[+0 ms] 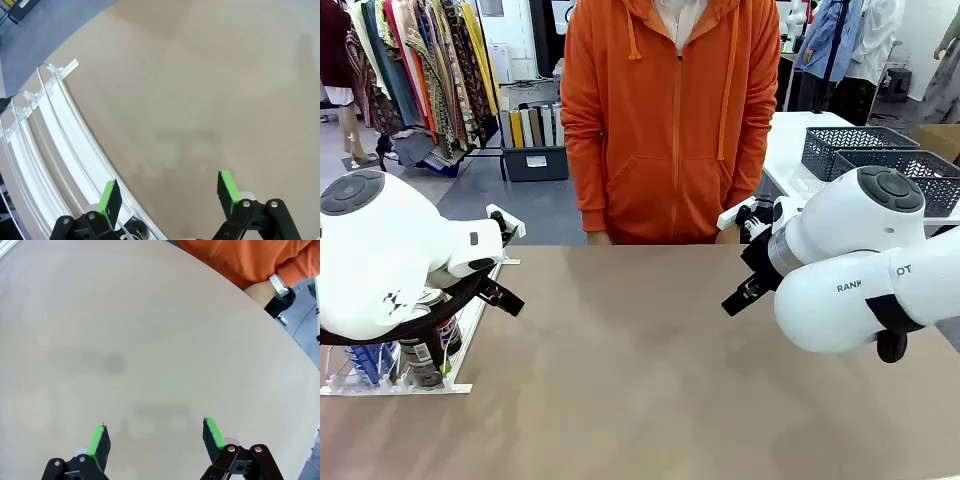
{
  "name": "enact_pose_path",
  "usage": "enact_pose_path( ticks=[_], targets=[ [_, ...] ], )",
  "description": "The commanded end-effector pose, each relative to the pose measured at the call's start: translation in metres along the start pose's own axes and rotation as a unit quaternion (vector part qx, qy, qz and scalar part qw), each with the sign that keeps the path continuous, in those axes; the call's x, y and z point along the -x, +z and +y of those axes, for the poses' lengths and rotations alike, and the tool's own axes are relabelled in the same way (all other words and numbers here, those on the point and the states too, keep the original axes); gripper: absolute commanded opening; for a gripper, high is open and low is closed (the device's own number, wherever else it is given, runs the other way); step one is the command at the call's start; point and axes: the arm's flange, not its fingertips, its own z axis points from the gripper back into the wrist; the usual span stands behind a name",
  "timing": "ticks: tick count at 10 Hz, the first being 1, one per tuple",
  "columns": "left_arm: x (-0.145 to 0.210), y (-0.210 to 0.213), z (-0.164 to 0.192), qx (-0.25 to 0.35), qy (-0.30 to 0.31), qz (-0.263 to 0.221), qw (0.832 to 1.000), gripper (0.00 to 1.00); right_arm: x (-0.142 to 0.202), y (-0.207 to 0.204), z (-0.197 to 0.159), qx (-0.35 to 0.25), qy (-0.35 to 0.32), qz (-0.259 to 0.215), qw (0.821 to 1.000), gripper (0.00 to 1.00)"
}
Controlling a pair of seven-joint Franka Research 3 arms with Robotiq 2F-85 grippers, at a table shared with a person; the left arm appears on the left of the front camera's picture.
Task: Retrieve and store the cans from the dispenser.
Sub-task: Pick up one can from the Automatic Can Dispenser and place it in the middle of the table.
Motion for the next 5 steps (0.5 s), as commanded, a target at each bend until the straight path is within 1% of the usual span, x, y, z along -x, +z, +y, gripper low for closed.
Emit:
enact_pose_path(
  ticks=[1, 5],
  targets=[
    [-0.0001, 0.0002, 0.0000, 0.000, 0.000, 0.000, 1.000, 1.00, 0.0000, 0.0000, 0.0000, 0.000, 0.000, 0.000, 1.000, 1.00],
    [-0.0001, 0.0002, 0.0000, 0.000, 0.000, 0.000, 1.000, 1.00, 0.0000, 0.0000, 0.0000, 0.000, 0.000, 0.000, 1.000, 1.00]
  ],
)
